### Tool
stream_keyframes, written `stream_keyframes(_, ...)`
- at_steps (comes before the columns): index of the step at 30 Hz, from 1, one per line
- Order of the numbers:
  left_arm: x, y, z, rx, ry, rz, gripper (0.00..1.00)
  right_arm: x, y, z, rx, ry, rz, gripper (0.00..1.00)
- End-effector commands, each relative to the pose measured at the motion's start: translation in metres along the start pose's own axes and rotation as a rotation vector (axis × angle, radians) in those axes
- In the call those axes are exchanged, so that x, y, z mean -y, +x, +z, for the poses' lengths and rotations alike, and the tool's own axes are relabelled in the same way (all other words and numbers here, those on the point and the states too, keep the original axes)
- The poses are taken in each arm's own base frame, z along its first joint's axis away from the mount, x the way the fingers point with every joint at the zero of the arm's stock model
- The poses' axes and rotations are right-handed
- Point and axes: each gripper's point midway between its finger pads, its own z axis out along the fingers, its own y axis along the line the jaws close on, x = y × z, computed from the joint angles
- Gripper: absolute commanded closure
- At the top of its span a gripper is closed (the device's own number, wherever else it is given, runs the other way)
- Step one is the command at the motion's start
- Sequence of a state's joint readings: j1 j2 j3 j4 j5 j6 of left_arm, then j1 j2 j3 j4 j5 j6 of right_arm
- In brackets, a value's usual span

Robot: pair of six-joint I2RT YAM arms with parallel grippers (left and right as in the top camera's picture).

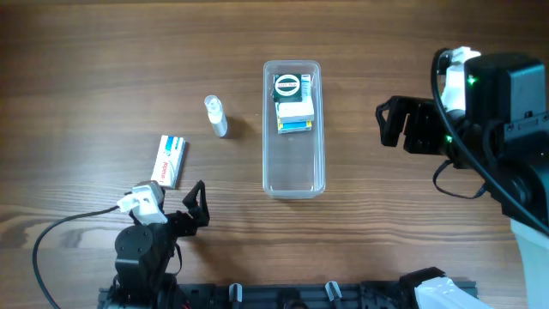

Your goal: Pack container

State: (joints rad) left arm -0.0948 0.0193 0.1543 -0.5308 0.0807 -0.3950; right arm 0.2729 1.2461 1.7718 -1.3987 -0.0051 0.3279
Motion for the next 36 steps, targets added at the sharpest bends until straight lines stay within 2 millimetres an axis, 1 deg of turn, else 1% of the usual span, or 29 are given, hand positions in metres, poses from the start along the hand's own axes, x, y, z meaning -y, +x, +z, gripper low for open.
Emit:
stream_keyframes(1,0.042,-0.019,-0.005,0.060,0.224,0.015,0.00,0.002,-0.004,0.007,-0.010,0.022,-0.011,0.00)
stream_keyframes(4,0.078,-0.042,-0.022,0.137,0.414,0.063,0.00,0.002,-0.004,0.015,-0.032,0.029,-0.012,0.00)
stream_keyframes(6,0.087,-0.059,-0.037,0.152,0.421,0.083,0.01,0.002,-0.004,0.021,-0.047,0.034,-0.011,0.00)
stream_keyframes(8,0.093,-0.076,-0.053,0.135,0.388,0.142,0.01,0.003,-0.004,0.027,-0.064,0.040,-0.011,0.00)
stream_keyframes(10,0.092,-0.100,-0.068,0.083,0.282,0.186,0.00,0.003,-0.003,0.033,-0.079,0.045,-0.012,0.00)
stream_keyframes(11,0.082,-0.116,-0.075,0.053,0.172,0.174,0.00,0.003,-0.003,0.036,-0.089,0.048,-0.012,0.00)
stream_keyframes(12,0.073,-0.127,-0.081,0.032,0.084,0.165,0.00,0.003,-0.003,0.039,-0.096,0.050,-0.011,0.00)
stream_keyframes(13,0.069,-0.137,-0.089,0.003,0.022,0.188,0.00,0.003,-0.003,0.040,-0.100,0.052,-0.011,0.00)
stream_keyframes(15,0.074,-0.152,-0.099,-0.050,-0.002,0.228,0.00,0.003,-0.003,0.045,-0.112,0.055,-0.011,0.00)
stream_keyframes(16,0.074,-0.152,-0.095,-0.139,-0.027,0.223,0.00,0.003,-0.003,0.048,-0.119,0.058,-0.012,0.00)
stream_keyframes(18,0.068,-0.143,-0.081,-0.298,-0.071,0.226,0.00,0.003,-0.002,0.051,-0.128,0.061,-0.011,0.00)
stream_keyframes(19,0.064,-0.137,-0.070,-0.367,-0.095,0.221,0.00,0.003,-0.002,0.053,-0.132,0.062,-0.012,0.00)
stream_keyframes(20,0.060,-0.134,-0.050,-0.424,-0.110,0.214,0.00,0.003,-0.002,0.054,-0.136,0.063,-0.012,0.00)
stream_keyframes(21,0.059,-0.132,-0.040,-0.447,-0.117,0.207,0.00,0.003,-0.002,0.054,-0.138,0.064,-0.012,0.00)
stream_keyframes(22,0.055,-0.125,-0.027,-0.501,-0.128,0.200,0.00,0.003,-0.002,0.055,-0.138,0.064,-0.012,0.00)
stream_keyframes(23,0.051,-0.117,-0.020,-0.552,-0.142,0.195,0.00,0.003,-0.002,0.055,-0.139,0.064,-0.012,0.00)
stream_keyframes(24,0.045,-0.109,-0.011,-0.603,-0.167,0.192,0.00,0.003,-0.002,0.055,-0.139,0.065,-0.012,0.00)
stream_keyframes(25,0.036,-0.098,0.003,-0.671,-0.200,0.189,0.00,0.003,-0.002,0.055,-0.139,0.065,-0.012,0.00)
stream_keyframes(28,0.006,-0.074,0.034,-0.811,-0.330,0.211,0.00,0.003,-0.002,0.055,-0.139,0.064,-0.012,0.00)
stream_keyframes(31,-0.018,-0.051,0.051,-0.928,-0.423,0.234,0.00,0.003,-0.002,0.055,-0.139,0.065,-0.012,0.00)
stream_keyframes(32,-0.022,-0.041,0.057,-0.974,-0.431,0.229,0.00,0.003,-0.002,0.055,-0.139,0.065,-0.012,0.00)
stream_keyframes(34,-0.020,-0.024,0.065,-1.042,-0.397,0.197,0.00,0.003,-0.002,0.056,-0.141,0.065,-0.012,0.00)
stream_keyframes(36,-0.024,-0.017,0.072,-1.061,-0.406,0.198,0.00,0.003,-0.002,0.056,-0.141,0.065,-0.012,0.00)
